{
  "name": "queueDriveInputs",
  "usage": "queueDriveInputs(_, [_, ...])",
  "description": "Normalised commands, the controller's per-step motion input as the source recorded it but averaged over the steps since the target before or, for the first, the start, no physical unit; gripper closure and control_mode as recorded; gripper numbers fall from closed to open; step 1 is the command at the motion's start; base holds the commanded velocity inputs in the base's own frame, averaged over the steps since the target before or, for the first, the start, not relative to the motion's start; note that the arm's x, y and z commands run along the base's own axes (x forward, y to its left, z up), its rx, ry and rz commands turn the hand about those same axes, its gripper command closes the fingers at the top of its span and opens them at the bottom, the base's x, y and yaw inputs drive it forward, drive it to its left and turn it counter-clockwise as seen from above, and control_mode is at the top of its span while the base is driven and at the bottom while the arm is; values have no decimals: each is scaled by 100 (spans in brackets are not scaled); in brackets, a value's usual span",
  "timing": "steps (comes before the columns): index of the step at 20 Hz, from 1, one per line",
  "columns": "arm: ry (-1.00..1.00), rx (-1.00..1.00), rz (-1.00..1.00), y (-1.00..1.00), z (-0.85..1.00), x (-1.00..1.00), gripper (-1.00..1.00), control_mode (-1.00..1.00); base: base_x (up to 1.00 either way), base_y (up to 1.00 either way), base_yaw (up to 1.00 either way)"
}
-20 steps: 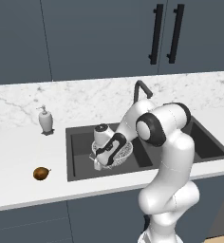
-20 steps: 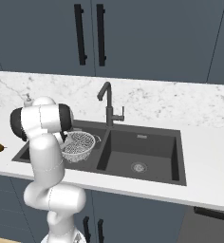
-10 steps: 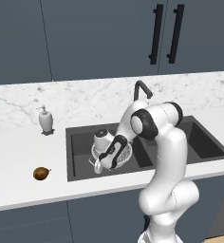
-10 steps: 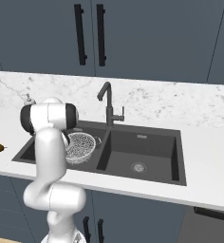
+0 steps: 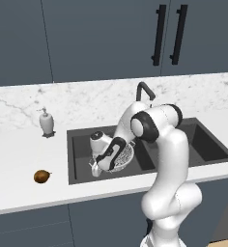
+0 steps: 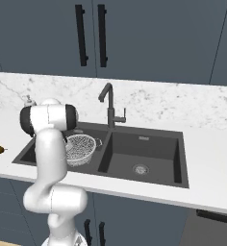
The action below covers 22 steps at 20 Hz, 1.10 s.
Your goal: Put the colander in the sink, put the pear in the colander, and turn on the sink faucet and pour water over the colander.
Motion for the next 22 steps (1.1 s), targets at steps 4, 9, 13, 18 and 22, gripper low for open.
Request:
queueDriveInputs(4, [0,4,-4,-3,26,-40,-100,-100,0,0,0])
queueDriveInputs(9, [-4,12,-4,0,83,-57,-100,-100,0,0,0])
queueDriveInputs(13, [-10,22,-3,6,100,-47,-100,-100,0,0,0])
queueDriveInputs(18, [-6,25,-7,29,100,-18,-100,-100,0,0,0])
queueDriveInputs(22, [0,22,-16,68,100,-7,-100,-100,0,0,0])
